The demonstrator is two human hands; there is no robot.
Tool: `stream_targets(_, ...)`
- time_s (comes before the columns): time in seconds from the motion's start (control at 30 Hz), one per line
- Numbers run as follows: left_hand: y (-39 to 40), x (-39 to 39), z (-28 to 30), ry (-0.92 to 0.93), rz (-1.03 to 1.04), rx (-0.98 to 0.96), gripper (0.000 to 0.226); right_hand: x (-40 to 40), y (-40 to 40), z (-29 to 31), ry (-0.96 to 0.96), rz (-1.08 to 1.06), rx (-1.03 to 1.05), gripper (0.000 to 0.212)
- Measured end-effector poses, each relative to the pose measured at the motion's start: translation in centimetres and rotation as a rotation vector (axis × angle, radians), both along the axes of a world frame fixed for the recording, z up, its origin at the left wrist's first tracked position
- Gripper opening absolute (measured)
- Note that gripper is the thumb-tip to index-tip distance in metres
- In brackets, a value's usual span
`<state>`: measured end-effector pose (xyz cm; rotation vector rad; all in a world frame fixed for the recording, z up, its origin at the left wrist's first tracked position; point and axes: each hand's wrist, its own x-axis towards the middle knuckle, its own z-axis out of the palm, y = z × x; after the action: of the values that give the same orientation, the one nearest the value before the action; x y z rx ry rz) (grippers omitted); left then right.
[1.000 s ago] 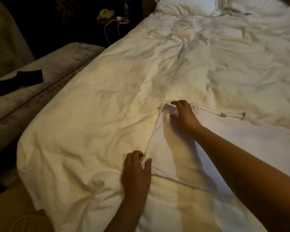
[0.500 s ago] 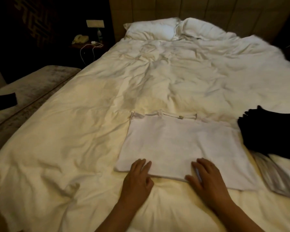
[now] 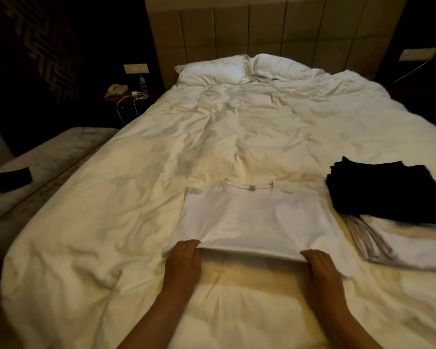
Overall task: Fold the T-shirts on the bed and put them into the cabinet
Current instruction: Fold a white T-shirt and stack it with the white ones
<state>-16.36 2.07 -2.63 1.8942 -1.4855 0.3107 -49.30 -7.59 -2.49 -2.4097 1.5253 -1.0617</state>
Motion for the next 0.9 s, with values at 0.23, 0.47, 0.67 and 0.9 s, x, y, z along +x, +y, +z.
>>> stream_targets(0.23,4.7,-0.8,4.1,-0.186,-0.054,-0.116,0.025,-2.2,4.5,2.3,-0.068,0.017,-0.245,0.033)
stream_targets(0.47,5.7,-0.8,8.6,-0.185,-0.118,-0.083,0.031,-2.2,5.5,7.4,-0.012,-0.012,-0.209,0.029)
stream_targets(0.67,-1.5,0.3,8.9,-0.098,-0.025,0.202,0.038,1.0,-1.2,8.9,0.232,-0.123,0.118,0.017)
stream_targets(0.9,-9.8,1.3,6.5,-0.072,0.052,0.407,0.04,3.4,-9.8,6.8,0.293,-0.1,0.209,0.017)
